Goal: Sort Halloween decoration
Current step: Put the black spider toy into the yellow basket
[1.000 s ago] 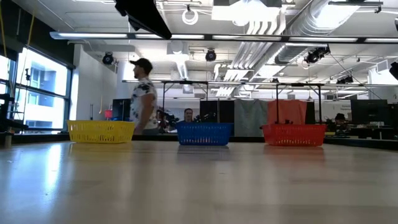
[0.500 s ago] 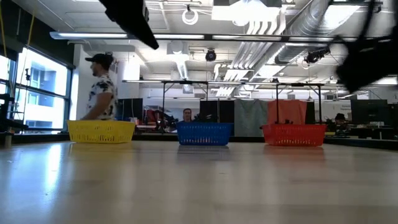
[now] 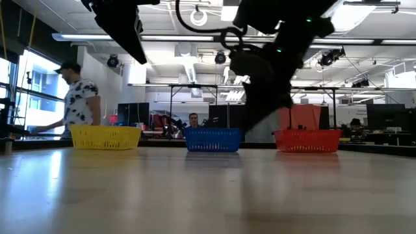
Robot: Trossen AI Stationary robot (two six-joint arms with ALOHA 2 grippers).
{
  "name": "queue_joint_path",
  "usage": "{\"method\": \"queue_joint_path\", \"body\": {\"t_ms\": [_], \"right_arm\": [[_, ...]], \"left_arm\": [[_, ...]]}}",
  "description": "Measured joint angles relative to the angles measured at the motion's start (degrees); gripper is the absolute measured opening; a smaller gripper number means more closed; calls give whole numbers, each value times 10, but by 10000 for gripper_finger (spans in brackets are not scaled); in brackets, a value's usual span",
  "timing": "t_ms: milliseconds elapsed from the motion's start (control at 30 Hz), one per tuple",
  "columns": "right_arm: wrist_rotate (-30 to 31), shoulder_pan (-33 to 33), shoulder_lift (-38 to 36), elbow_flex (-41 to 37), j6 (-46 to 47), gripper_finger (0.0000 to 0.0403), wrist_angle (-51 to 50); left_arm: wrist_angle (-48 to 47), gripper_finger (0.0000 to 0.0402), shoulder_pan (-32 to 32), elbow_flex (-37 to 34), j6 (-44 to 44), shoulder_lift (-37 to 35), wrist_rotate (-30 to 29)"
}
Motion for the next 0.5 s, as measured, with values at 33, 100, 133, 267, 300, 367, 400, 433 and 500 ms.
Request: {"method": "queue_joint_path", "body": {"t_ms": [33,100,133,267,300,367,400,433,500], "right_arm": [[-1,-8,-2,4,-15,1,11],[7,-17,-7,17,-42,1,23],[15,-18,-9,24,-54,1,25],[56,-1,-18,48,-98,1,23],[69,4,-22,53,-108,1,25],[98,15,-32,58,-122,1,25],[111,21,-37,60,-128,1,24],[125,26,-43,60,-135,1,24],[156,37,-58,60,-144,1,16]], "left_arm": [[1,0,0,0,0,0,-1],[3,0,0,0,4,0,-21],[7,0,0,0,5,0,-44],[40,0,0,0,8,0,-141],[56,0,0,0,13,0,-151],[97,0,0,0,32,0,-157],[129,0,0,-3,43,0,-156],[166,0,0,-10,58,0,-156],[238,0,0,-27,89,-1,-149]]}}
